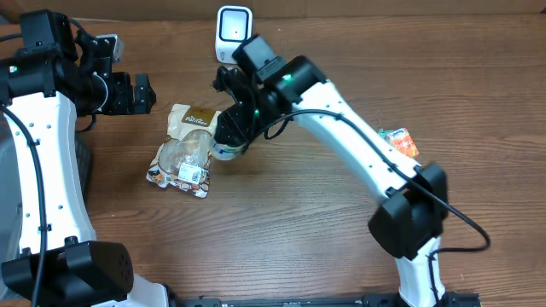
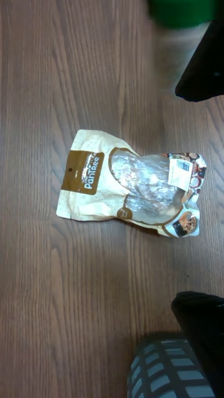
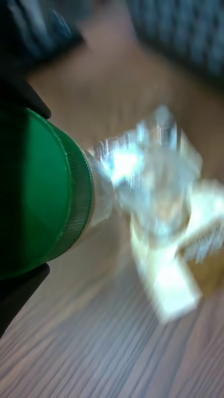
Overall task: Scan the item barcode
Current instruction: 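Lift the jar and hold it in front of the scanner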
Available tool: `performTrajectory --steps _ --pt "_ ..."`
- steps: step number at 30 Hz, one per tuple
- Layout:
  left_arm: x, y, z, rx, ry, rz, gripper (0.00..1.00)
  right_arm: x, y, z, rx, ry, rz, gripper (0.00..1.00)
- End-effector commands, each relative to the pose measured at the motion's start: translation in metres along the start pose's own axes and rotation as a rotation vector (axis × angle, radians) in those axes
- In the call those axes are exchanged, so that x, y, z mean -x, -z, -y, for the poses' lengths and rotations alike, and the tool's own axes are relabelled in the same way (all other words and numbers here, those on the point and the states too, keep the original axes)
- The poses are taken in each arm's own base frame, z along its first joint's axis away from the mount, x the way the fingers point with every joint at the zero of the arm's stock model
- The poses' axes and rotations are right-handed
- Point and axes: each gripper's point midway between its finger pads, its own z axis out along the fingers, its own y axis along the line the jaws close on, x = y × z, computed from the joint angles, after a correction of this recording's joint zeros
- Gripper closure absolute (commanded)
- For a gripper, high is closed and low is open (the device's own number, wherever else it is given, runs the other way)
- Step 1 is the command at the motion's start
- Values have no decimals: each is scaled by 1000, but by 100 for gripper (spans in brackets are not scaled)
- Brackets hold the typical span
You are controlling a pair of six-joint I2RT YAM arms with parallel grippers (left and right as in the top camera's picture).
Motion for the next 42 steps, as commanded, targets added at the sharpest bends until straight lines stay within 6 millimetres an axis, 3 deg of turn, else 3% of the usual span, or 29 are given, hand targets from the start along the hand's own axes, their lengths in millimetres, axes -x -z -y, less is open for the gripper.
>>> performTrajectory --steps 1,4,10,14,17,23,26,31,33,37,42 --pt "5 8 5 -6 -35 28 0 26 96 -61 292 216 219 52" --pt "5 8 5 -6 -35 28 0 26 141 -66 411 251 308 52" --pt "5 8 5 -6 -35 28 0 23 212 -45 554 201 451 51" --pt "5 8 5 -6 -35 28 0 20 232 -30 587 157 492 52" --pt "5 8 5 -6 -35 28 0 19 235 -22 571 137 498 53" --pt "5 8 5 -6 -35 28 0 25 206 2 362 34 427 54" --pt "5 8 5 -6 -35 28 0 44 179 41 2 -21 421 55" --pt "5 8 5 -6 -35 28 0 82 158 96 -524 12 494 58" --pt "5 8 5 -6 -35 28 0 108 138 115 -725 172 495 58" --pt "5 8 5 -6 -35 28 0 141 105 138 -886 491 455 58" --pt "5 8 5 -6 -35 28 0 177 78 170 -992 648 537 61"
